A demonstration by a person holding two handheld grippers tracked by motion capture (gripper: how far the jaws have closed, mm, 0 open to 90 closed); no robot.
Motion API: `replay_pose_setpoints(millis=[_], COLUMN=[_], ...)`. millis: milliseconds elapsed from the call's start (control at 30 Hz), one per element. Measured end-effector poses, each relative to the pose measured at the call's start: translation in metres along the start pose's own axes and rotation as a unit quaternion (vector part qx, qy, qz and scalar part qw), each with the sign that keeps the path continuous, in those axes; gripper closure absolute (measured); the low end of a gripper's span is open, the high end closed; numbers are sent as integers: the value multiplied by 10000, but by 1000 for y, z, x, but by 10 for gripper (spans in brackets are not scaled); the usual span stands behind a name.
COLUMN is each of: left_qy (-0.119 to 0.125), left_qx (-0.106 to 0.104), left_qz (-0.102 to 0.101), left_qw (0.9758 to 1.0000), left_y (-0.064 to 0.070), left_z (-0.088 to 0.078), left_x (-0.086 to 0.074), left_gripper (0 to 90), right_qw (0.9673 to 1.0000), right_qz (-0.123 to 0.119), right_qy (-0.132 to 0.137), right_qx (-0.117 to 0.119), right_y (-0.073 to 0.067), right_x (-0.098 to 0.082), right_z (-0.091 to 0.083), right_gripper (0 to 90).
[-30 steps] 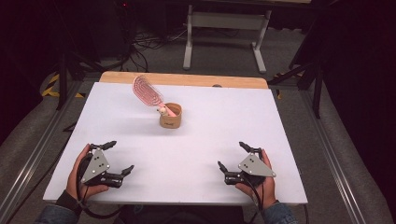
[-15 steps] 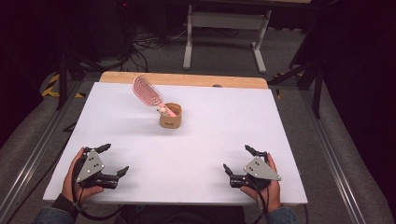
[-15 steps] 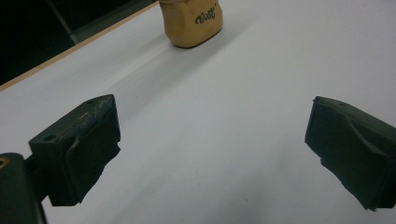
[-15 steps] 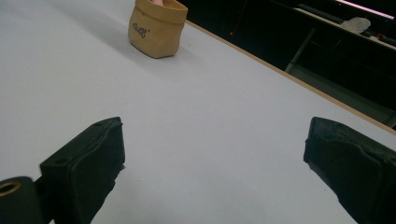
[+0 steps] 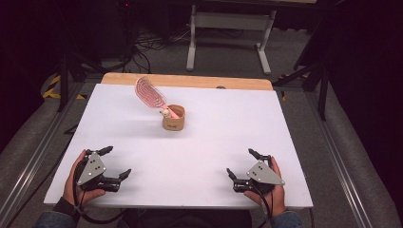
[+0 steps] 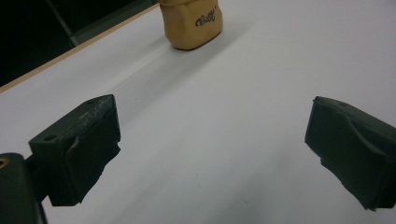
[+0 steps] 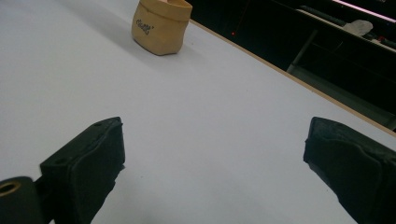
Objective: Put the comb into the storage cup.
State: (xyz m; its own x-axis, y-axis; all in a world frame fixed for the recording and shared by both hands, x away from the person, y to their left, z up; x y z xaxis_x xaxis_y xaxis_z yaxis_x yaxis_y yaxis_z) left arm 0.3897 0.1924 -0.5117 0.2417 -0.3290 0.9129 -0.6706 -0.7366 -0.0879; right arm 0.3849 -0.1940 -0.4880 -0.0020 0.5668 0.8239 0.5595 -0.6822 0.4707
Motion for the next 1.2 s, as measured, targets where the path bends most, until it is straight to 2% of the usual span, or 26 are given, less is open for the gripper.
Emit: replay_pose_setpoints(millis=[333,1200], left_qy=[5,-19], left_qx=[-7,-10], left_qz=[37,4], left_qw=[10000,10000], left_y=[0,-2], left_z=[-2,1], left_x=[0,0], left_gripper=[44,46], right_qw=[10000,10000], right_qz=[-84,-39], right_qy=[-43,-44], right_qx=[-25,-26], right_y=[-2,0], right_x=[1,-2], right_z=[1,2], right_gripper=[58,61])
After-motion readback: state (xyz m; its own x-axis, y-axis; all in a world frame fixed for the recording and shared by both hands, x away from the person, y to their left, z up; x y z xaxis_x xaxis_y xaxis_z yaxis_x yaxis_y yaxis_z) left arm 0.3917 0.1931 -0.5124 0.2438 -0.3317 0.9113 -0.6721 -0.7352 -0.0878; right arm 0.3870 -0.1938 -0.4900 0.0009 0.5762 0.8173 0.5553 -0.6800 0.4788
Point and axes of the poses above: each handheld gripper's, and its own axes: z roughly forward along the jaws, x roughly out of its top, y roughly to its right, the point moved 10 cm from there along z, roughly forward along the jaws, and after that the axes turned 9 degrees about -z, right-handed, at the moved point
